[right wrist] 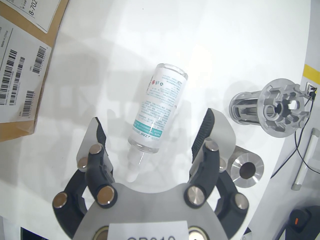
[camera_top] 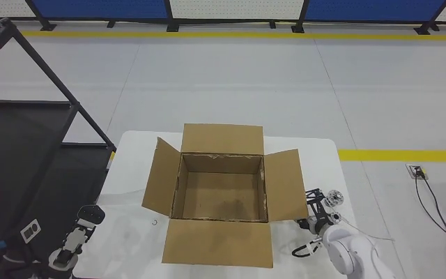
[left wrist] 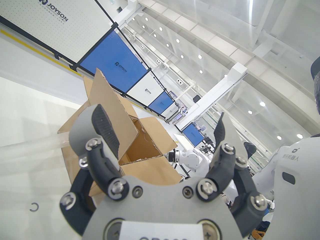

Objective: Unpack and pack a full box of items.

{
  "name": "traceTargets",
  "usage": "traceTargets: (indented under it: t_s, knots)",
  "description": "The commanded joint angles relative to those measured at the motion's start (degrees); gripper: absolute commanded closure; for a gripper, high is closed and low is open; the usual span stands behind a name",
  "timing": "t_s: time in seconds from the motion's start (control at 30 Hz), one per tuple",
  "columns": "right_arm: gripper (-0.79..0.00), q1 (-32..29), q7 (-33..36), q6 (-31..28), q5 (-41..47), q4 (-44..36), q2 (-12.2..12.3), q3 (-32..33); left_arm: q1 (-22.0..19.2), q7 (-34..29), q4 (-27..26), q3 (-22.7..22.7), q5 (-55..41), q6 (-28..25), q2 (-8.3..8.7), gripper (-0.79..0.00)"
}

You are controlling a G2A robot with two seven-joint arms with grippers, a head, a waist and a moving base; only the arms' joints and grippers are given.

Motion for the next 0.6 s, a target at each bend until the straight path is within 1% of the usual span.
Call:
traceTargets:
  t_s: [0.0,0.13,0.23,0.27,0.3,0.33,0.4,0.43,0.53,0.57]
  knots:
    - [-0.677,0.6,0.1,0.0,0.1,0.9,-0.1,-0.3,0.0,0.0,0.0,0.0,0.0,0.0,0.00,-0.785]
    - [-0.690,1.7,0.9,0.5,0.1,2.5,-0.2,-0.7,0.0,0.0,0.0,0.0,0.0,0.0,0.00,-0.785]
    - [-0.671,2.4,1.7,0.6,0.1,3.4,-0.4,-1.1,0.0,0.0,0.0,0.0,0.0,0.0,0.00,-0.785]
    - [-0.603,2.6,1.9,0.6,0.0,3.6,-0.4,-1.2,0.0,0.0,0.0,0.0,0.0,0.0,0.00,-0.785]
    - [-0.446,2.8,2.0,0.6,0.1,3.8,-0.4,-1.3,0.0,0.0,0.0,0.0,0.0,0.0,0.00,-0.785]
    - [-0.372,2.9,2.1,0.5,0.1,4.0,-0.4,-1.4,0.0,0.0,0.0,0.0,0.0,0.0,0.00,-0.785]
    - [-0.265,3.1,2.3,0.4,0.2,4.2,-0.5,-1.5,0.0,0.0,0.0,0.0,0.0,0.0,0.00,-0.785]
    - [-0.225,3.2,2.4,0.3,0.2,4.3,-0.5,-1.5,0.0,0.0,0.0,0.0,0.0,0.0,0.00,-0.785]
    - [-0.003,3.5,2.6,0.3,0.4,4.5,-0.5,-1.5,0.0,0.0,0.0,0.0,0.0,0.0,0.00,-0.785]
    - [0.000,3.6,2.7,0.2,0.5,4.5,-0.5,-1.4,0.0,0.0,0.0,0.0,0.0,0.0,0.00,-0.785]
